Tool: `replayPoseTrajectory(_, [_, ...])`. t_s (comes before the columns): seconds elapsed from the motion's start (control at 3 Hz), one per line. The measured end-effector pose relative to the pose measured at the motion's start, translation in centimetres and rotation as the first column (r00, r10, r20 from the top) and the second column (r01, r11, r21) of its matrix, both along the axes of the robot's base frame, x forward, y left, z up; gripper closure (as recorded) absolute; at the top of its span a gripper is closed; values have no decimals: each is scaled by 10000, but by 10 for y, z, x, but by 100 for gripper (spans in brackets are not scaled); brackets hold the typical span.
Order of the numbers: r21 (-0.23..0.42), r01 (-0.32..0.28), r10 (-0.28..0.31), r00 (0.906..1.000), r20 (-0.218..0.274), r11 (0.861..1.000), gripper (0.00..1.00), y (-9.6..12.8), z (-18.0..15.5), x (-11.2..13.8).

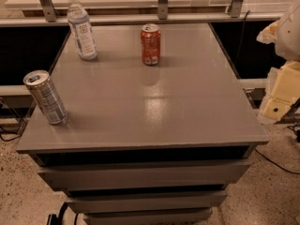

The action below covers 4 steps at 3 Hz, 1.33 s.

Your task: Knock blue plastic bottle over

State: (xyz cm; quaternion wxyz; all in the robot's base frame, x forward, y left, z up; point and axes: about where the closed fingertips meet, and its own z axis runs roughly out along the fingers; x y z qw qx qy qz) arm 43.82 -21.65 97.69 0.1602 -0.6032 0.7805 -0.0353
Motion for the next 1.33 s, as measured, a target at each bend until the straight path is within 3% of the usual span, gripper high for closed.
replayPoseTrajectory(0.67, [128, -145, 142, 9996, 235, 9998, 0, 9, 5, 7])
replayPoseTrajectory(1.33, [788, -1058, 986, 9910, 907, 9913, 0, 73, 27, 46])
